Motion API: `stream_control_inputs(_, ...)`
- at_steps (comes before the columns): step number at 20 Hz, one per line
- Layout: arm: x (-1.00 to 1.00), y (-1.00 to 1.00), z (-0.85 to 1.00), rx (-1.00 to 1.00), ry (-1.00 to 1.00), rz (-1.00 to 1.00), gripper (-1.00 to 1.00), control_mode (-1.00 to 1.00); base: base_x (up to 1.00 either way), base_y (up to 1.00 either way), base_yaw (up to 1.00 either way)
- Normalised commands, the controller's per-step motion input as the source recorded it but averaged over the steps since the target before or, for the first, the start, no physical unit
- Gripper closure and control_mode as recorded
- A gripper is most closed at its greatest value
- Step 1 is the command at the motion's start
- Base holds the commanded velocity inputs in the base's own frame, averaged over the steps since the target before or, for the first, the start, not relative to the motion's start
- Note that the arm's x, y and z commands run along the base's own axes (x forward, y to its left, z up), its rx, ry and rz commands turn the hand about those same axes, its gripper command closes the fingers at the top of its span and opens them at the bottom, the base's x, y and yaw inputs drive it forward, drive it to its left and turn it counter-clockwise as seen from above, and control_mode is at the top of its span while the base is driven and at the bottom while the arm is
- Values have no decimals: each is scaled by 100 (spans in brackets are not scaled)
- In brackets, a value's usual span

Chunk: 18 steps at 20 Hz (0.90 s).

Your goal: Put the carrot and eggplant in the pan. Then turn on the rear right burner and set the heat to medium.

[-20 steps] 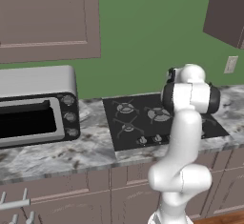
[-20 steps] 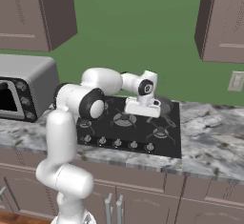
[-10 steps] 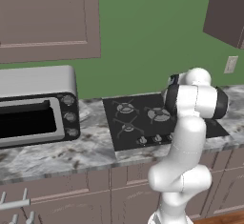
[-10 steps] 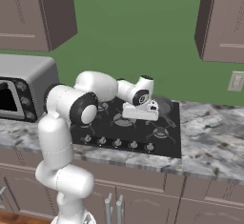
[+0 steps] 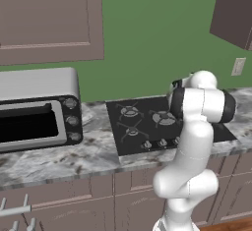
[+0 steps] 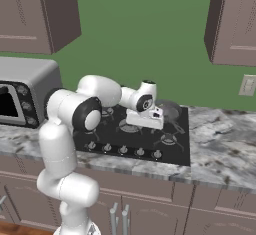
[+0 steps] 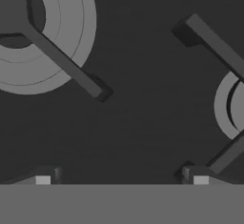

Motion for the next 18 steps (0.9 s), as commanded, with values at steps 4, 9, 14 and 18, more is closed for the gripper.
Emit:
stream_control_inputs(4,0,-8,-12,0,7,0,-100,-100,0,0,0)
stream_control_inputs(9,0,-14,-13,0,19,0,-100,-100,0,0,0)
stream_control_inputs(14,-15,-9,-5,0,16,0,-100,-100,0,0,0)
stream_control_inputs(18,-41,0,0,0,7,0,-100,-100,0,0,0)
